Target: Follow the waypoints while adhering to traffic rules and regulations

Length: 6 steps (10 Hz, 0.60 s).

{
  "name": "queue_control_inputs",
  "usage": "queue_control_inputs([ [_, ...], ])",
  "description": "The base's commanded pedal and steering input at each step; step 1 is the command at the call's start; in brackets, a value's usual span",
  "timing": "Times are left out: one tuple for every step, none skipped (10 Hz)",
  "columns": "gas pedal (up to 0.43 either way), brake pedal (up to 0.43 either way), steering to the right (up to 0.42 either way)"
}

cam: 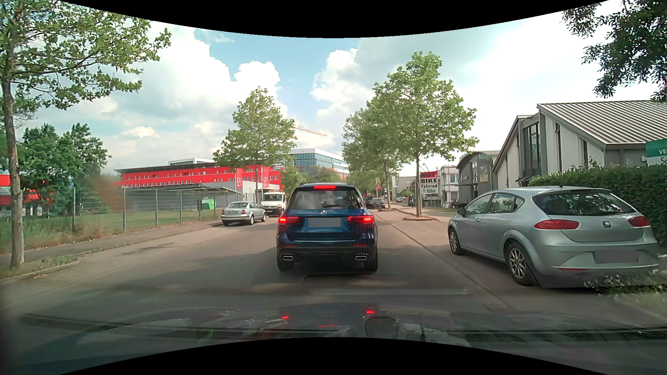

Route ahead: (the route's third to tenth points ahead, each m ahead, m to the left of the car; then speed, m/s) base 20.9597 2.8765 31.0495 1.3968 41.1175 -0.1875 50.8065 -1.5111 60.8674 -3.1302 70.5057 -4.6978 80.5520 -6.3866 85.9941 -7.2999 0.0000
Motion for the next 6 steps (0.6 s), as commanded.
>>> queue_control_inputs([
  [0.0, 0.268, -0.004],
  [0.0, 0.268, -0.005],
  [0.0, 0.268, -0.004],
  [0.0, 0.268, -0.005],
  [0.0, 0.268, -0.005],
  [0.0, 0.268, -0.005],
])
